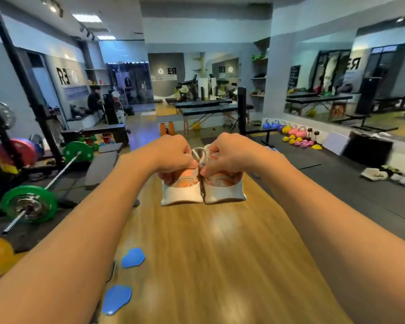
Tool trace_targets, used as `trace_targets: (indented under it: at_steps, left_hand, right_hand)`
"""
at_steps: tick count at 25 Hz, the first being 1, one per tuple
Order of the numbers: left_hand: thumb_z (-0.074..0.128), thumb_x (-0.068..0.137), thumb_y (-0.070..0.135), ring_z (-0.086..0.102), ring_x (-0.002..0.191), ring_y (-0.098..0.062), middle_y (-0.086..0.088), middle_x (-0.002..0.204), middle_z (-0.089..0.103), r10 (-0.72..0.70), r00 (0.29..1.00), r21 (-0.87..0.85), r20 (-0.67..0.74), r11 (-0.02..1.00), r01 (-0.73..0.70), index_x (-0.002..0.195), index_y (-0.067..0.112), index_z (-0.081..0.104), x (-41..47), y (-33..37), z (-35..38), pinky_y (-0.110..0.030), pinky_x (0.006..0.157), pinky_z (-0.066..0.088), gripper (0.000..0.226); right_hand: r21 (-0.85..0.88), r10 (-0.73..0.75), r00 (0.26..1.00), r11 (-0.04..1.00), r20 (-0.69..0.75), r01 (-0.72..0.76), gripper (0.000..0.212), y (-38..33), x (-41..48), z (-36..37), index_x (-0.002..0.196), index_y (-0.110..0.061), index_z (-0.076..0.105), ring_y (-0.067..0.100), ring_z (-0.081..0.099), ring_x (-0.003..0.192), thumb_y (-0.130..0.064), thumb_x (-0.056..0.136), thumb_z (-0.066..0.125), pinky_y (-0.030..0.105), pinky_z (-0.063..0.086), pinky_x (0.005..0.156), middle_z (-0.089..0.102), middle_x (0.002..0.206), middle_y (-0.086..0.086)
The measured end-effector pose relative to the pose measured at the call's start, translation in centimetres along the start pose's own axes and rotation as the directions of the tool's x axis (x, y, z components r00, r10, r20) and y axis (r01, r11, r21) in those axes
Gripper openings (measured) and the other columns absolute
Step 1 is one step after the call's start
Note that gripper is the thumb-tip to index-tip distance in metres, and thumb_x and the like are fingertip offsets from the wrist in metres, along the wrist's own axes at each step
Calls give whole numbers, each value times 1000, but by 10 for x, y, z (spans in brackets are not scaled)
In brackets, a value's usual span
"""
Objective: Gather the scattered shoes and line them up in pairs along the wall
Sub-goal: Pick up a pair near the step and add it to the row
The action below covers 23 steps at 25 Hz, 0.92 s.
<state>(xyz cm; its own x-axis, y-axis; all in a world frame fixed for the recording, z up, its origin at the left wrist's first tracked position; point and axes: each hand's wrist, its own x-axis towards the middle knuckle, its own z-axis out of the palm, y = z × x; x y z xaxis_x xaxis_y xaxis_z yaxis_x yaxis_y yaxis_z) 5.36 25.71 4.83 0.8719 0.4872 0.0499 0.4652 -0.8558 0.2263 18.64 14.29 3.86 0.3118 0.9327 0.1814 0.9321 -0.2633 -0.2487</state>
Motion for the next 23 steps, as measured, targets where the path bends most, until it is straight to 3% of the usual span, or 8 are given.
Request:
trace_targets:
  at_steps: [5, 12, 17, 23]
  left_hand:
    - [59, 89, 31, 64, 40, -18, -9, 56, 68, 201, 977, -25, 78, 980, -199, 79, 11, 64, 130, 36, 37, -24, 42, 47, 23]
    - [61, 86, 35, 64, 48, -17, -4, 65, 65, 477, 874, -77, 98, 879, -471, 70, 21, 62, 292, 116, 64, -26, 44, 49, 21]
    - [60, 88, 33, 63, 48, -13, -2, 67, 65, 575, 806, -142, 140, 818, -558, 72, 24, 63, 413, 179, 104, -21, 38, 44, 18]
    - [60, 89, 36, 63, 56, -9, 5, 69, 63, 631, 762, -159, 147, 775, -611, 68, 30, 59, 561, 264, 136, -20, 40, 43, 22]
  right_hand:
    - [14, 212, 977, 977, -32, -212, 37, 107, 22, 4, 58, -25, 54, 10, 55, 60, -54, 68, 76, 26, 35, 48, 57, 63, -7]
    - [68, 514, 848, 858, -130, -509, 36, 235, 43, -28, 62, -24, 57, 10, 56, 62, -54, 68, 76, 25, 37, 46, 59, 66, -7]
    - [86, 626, 756, 778, -192, -623, 45, 353, 64, -36, 51, -21, 48, 11, 50, 49, -50, 67, 78, 23, 34, 41, 50, 52, -6]
    - [126, 692, 703, 722, -164, -681, 39, 502, 109, -70, 70, -10, 64, 16, 61, 39, -45, 66, 80, 27, 48, 38, 65, 60, 7]
